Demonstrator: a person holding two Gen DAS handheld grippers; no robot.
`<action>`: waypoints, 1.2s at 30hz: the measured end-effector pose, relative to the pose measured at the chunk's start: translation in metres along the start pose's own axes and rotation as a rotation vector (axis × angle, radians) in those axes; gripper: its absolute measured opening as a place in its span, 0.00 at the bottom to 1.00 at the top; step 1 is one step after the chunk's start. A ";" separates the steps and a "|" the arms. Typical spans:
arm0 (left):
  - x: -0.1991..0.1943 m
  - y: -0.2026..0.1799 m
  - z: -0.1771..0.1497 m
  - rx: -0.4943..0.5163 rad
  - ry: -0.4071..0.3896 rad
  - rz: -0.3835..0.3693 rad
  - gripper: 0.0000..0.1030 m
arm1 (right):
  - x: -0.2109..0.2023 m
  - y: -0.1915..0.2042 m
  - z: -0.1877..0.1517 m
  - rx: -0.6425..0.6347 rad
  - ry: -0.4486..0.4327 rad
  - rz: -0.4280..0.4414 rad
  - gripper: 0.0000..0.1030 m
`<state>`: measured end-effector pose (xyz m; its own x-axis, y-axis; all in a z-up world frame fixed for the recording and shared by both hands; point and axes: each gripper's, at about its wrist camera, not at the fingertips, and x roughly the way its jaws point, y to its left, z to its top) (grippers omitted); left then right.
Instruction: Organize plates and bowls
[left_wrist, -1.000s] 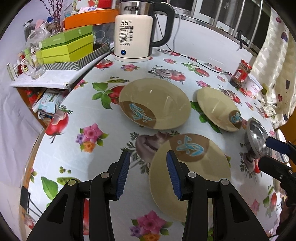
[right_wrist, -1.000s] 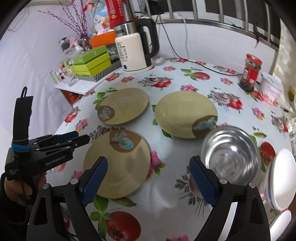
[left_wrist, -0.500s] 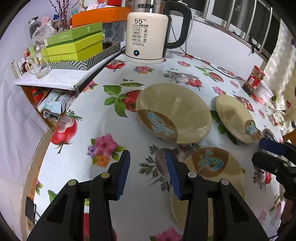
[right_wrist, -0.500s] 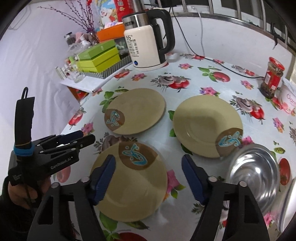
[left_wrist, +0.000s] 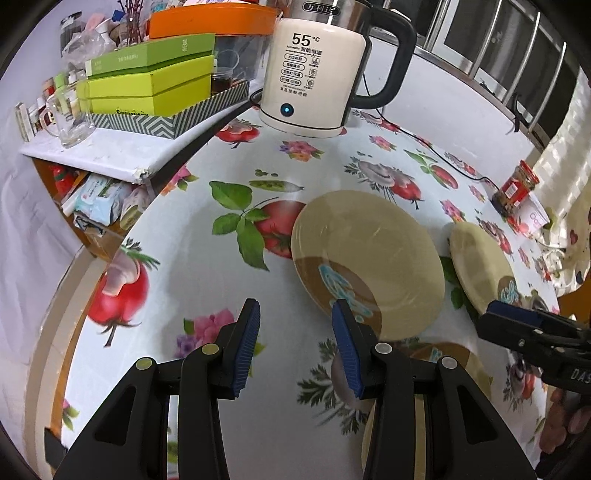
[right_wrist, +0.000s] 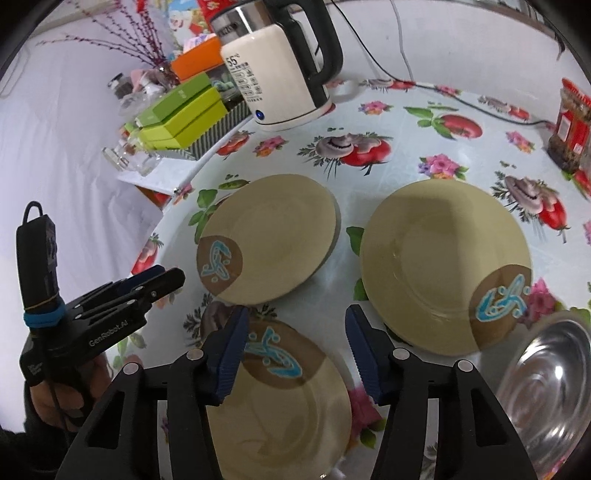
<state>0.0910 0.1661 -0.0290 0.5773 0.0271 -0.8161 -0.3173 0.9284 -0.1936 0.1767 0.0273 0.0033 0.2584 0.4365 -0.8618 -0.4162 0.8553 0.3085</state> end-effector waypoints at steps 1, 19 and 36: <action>0.001 0.000 0.002 -0.001 0.004 -0.011 0.37 | 0.003 -0.001 0.002 0.004 0.003 0.000 0.53; 0.033 0.009 0.018 -0.041 0.052 -0.099 0.26 | 0.041 -0.010 0.023 0.062 0.044 0.017 0.36; 0.046 0.016 0.027 -0.093 0.068 -0.169 0.22 | 0.066 -0.015 0.037 0.086 0.069 0.006 0.26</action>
<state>0.1329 0.1923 -0.0551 0.5770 -0.1540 -0.8021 -0.2901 0.8794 -0.3776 0.2320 0.0529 -0.0432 0.1947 0.4241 -0.8844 -0.3405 0.8748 0.3446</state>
